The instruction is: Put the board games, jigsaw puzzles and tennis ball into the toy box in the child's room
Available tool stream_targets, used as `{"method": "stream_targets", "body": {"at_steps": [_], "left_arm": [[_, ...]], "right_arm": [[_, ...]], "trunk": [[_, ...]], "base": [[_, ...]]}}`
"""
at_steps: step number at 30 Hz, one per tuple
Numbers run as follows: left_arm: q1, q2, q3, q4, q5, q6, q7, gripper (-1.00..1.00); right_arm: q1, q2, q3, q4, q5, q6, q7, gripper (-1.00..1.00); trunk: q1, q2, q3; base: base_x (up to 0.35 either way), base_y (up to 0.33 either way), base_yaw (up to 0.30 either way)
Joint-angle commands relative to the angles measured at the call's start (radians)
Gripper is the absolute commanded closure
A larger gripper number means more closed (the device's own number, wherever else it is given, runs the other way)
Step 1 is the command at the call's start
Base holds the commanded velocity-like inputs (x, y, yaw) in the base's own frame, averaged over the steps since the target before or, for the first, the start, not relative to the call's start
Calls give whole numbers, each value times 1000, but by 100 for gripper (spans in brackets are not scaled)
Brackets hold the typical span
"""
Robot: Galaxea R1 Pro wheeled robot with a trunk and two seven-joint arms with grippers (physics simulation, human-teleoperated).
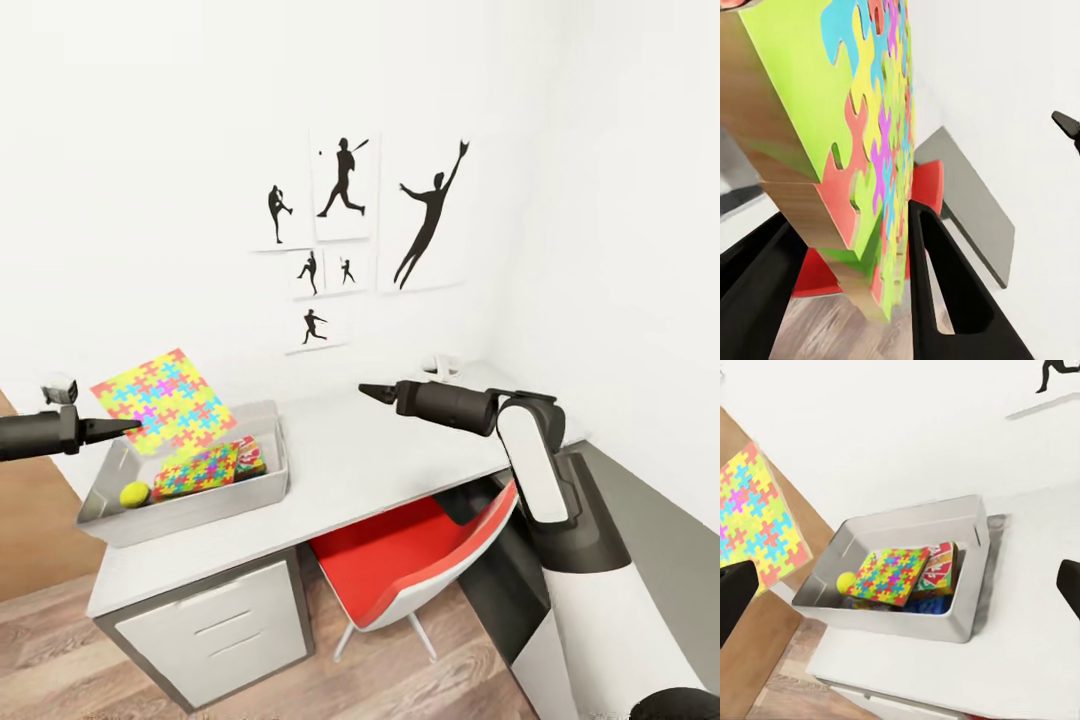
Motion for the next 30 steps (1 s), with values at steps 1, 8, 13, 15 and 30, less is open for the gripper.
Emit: {"method": "stream_targets", "body": {"at_steps": [1,8,13,15,30], "left_arm": [[-3,0,-3,3,2,4,-1,100],[-3,-51,-4,12,3,4,84,100],[-3,-112,-3,17,6,4,169,100],[-3,-142,-3,25,9,4,208,100],[-50,-293,47,84,62,4,443,100]], "right_arm": [[-4,1,0,0,10,4,9,-100],[-22,6,3,2,12,4,2,-100],[-23,7,-2,3,12,4,4,-100],[-23,7,-4,3,12,4,4,-100],[-33,-7,-12,2,10,7,6,-100]], "trunk": [[1,-2,-2],[1,-2,2],[1,-2,4],[1,-2,4],[1,-2,4]], "base": [[0,0,269],[0,0,271],[0,0,196],[0,0,60],[0,0,7]]}}
